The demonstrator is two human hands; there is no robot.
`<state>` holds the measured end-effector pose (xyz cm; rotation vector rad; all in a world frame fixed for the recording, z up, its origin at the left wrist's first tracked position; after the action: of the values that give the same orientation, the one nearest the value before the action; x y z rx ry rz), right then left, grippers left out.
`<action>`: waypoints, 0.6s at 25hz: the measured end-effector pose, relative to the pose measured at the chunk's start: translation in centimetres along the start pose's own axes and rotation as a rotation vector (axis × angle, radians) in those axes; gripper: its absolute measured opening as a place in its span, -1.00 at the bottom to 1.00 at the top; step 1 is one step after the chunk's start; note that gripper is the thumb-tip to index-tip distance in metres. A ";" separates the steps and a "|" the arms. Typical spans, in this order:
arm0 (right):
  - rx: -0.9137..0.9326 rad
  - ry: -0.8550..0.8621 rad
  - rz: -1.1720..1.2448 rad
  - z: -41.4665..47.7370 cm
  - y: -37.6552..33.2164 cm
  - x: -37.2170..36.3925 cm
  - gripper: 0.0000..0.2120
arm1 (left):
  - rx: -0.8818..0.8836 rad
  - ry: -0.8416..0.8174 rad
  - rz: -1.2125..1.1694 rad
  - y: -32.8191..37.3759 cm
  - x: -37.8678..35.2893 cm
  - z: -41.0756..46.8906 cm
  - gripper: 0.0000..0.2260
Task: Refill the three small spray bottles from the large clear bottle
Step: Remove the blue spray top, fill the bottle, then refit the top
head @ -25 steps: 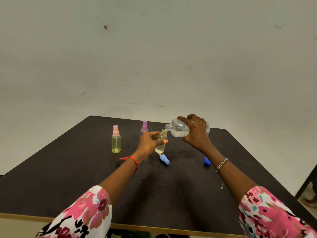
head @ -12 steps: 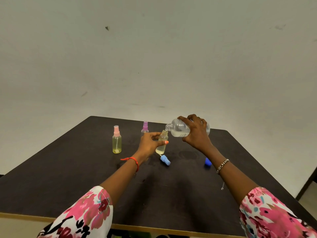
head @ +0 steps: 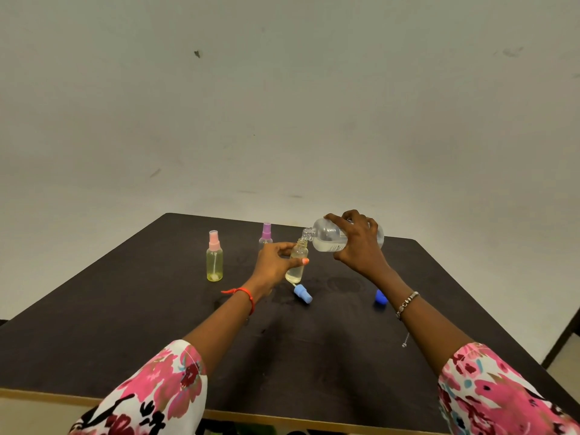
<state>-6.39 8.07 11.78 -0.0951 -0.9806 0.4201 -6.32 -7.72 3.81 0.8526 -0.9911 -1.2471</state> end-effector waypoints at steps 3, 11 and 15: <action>-0.003 0.010 0.004 0.0 0.0 0.1 -0.37 | -0.002 -0.003 -0.004 0.0 0.0 -0.1 -0.60; 0.000 -0.001 0.000 -0.1 0.0 0.2 -0.37 | 0.001 0.000 -0.004 0.0 -0.1 -0.1 -0.59; 0.004 0.000 0.003 -0.1 0.0 0.3 -0.37 | -0.002 0.003 -0.010 0.1 -0.2 -0.1 -0.61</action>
<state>-6.14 8.22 11.93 -0.0930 -0.9797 0.4253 -6.17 -7.52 3.85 0.8586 -0.9840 -1.2545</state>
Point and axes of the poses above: each hand's wrist, its own z-axis towards the middle knuckle, its own x-axis out of the back of the hand, y = z × x, the point moved 9 cm from there along z, towards the middle knuckle, and after that the axes turned 11 degrees about -x, right-handed, at the moved point
